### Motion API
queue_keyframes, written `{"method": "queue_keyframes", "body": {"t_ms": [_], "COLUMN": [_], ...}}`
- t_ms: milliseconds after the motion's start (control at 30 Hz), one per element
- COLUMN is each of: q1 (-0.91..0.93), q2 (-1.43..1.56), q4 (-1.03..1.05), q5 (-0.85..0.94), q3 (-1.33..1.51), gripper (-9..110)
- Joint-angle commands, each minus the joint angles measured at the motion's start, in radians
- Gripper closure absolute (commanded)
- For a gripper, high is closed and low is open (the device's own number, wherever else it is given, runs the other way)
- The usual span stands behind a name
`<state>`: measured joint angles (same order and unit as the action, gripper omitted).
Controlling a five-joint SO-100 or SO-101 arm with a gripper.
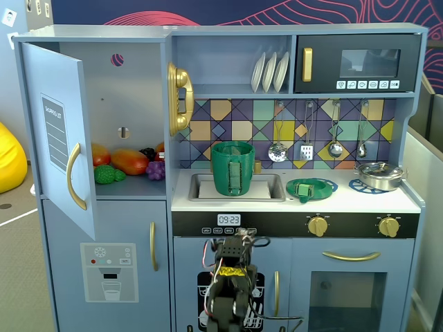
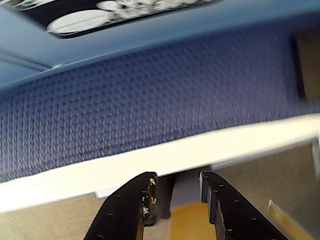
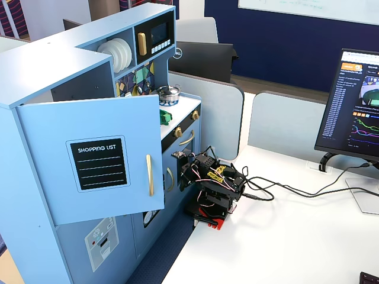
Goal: Pick up the lid from the counter and put it on the green recipient
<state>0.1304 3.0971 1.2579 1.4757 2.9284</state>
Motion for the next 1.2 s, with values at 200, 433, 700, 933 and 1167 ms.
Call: {"method": "queue_keyframes", "body": {"t_ms": [200,433,700,933,1167], "q1": [0.310,0.457,0.523,0.540,0.512], "q2": [-0.336,-0.380,-0.489,-0.630,-0.775], "q4": [-0.477,-1.088,-1.282,-1.427,-1.450], "q5": [0.233,0.267,0.181,0.101,0.120], "q3": [-0.578,-0.457,-0.442,-0.463,-0.568], "gripper": [101,95,66,49,52]}}
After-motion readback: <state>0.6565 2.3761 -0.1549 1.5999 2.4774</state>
